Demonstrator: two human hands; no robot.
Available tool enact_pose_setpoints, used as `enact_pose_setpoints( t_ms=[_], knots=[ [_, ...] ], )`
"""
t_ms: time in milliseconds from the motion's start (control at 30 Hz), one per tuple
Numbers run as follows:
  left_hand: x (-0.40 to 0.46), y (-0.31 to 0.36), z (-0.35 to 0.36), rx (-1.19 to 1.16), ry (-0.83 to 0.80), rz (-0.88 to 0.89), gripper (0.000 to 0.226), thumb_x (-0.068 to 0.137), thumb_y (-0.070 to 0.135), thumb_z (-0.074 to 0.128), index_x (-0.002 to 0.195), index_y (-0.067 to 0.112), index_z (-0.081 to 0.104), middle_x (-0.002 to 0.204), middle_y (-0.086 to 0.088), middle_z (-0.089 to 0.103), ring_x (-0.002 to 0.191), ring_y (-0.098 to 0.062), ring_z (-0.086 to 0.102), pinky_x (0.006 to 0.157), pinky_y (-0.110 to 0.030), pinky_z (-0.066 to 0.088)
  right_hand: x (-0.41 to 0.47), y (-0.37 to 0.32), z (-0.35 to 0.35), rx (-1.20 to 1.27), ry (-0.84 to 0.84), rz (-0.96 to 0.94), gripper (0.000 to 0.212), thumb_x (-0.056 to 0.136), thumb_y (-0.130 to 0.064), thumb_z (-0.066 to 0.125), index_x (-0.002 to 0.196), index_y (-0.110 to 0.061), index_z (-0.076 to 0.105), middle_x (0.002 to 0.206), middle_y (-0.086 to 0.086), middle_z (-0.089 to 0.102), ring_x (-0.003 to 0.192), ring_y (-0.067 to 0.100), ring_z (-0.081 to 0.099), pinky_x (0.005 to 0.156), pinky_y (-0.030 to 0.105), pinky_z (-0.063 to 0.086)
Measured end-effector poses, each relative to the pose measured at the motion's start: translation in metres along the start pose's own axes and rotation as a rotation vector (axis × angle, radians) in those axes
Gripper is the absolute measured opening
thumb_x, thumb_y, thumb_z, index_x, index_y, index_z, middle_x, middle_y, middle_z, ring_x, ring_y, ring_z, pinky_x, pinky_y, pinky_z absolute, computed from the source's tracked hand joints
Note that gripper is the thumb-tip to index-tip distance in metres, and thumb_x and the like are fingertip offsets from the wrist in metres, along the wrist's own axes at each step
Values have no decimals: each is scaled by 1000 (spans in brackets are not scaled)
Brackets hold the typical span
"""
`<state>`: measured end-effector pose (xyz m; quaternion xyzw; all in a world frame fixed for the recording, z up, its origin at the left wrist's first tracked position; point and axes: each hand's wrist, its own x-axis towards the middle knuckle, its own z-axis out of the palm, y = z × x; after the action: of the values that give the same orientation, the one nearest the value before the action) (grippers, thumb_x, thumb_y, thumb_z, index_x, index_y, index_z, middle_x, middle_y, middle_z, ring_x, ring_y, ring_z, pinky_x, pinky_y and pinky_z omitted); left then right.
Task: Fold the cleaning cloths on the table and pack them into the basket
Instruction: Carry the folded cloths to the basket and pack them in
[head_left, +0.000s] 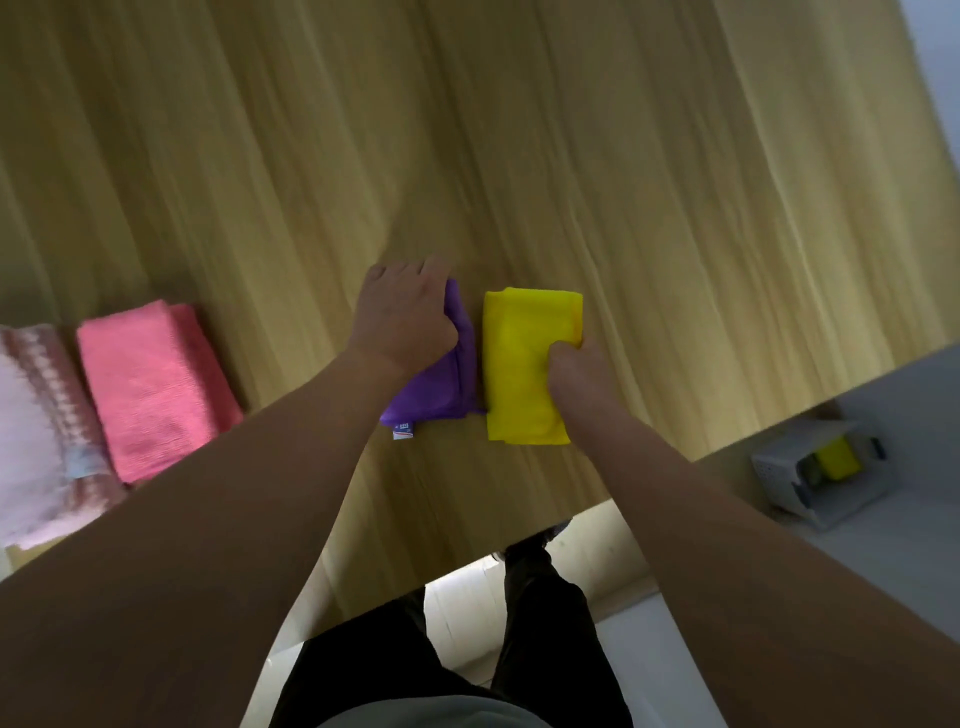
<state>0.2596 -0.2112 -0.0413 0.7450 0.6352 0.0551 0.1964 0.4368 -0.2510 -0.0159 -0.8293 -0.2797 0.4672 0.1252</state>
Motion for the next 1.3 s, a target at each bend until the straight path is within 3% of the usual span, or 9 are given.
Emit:
enact_pose_setpoints(
  t_ms=[133,300,467,633,733,800,1033,1200,1300],
  knots=[
    [8,58,19,-8,-37,78,24,75,16,41,96,7,51,90,-14,63,89,-37,57,82,-41,36,5,36,-58,40,66,74,42,93,-20,39,134,-10,43,110,3,47,96,22,44,80,35,36],
    [13,169,54,-16,-105,177,24,80,13,45,102,9,54,98,-14,63,96,-36,55,86,-41,38,11,108,-147,131,176,174,35,88,-19,40,121,-10,49,107,8,52,100,30,52,88,41,45],
    [5,301,98,-8,-175,329,21,74,12,44,92,14,54,92,-6,62,90,-32,56,87,-41,41,9,203,-251,280,303,287,23,87,-13,40,105,-7,54,90,10,53,83,29,49,70,32,37],
    [-24,442,129,141,-220,577,26,72,11,47,98,11,54,92,-9,63,90,-34,58,79,-37,39,1,291,-348,273,318,342,33,93,-12,38,120,1,52,120,22,55,110,37,53,82,32,40],
    [-48,520,143,289,-249,811,28,78,14,49,106,9,51,99,-9,62,94,-34,59,74,-35,36,-7,338,-408,304,379,363,32,92,-10,42,120,0,53,124,24,56,113,37,54,80,31,38],
    [-58,563,151,298,-298,890,29,80,15,49,108,8,48,102,-11,62,95,-35,58,73,-38,39,-14,363,-440,333,391,365,37,91,-10,41,127,-4,51,129,22,54,117,38,51,88,33,39],
    [-49,684,169,234,-508,849,28,86,12,44,113,9,37,95,-16,62,89,-39,61,67,-36,39,-4,413,-515,316,302,338,35,95,-16,40,128,-10,53,127,16,56,112,35,54,93,39,43],
    [-4,758,196,198,-578,827,23,82,8,44,103,13,37,85,-9,58,77,-35,59,65,-38,47,31,431,-561,233,326,343,43,98,-47,32,122,-20,55,124,13,59,110,33,56,98,44,44],
    [30,802,226,56,-663,728,22,82,5,44,102,12,40,85,-11,57,76,-35,58,65,-41,48,58,445,-591,179,363,358,39,100,-44,33,127,-24,53,128,8,57,115,30,55,99,40,40]
  ],
)
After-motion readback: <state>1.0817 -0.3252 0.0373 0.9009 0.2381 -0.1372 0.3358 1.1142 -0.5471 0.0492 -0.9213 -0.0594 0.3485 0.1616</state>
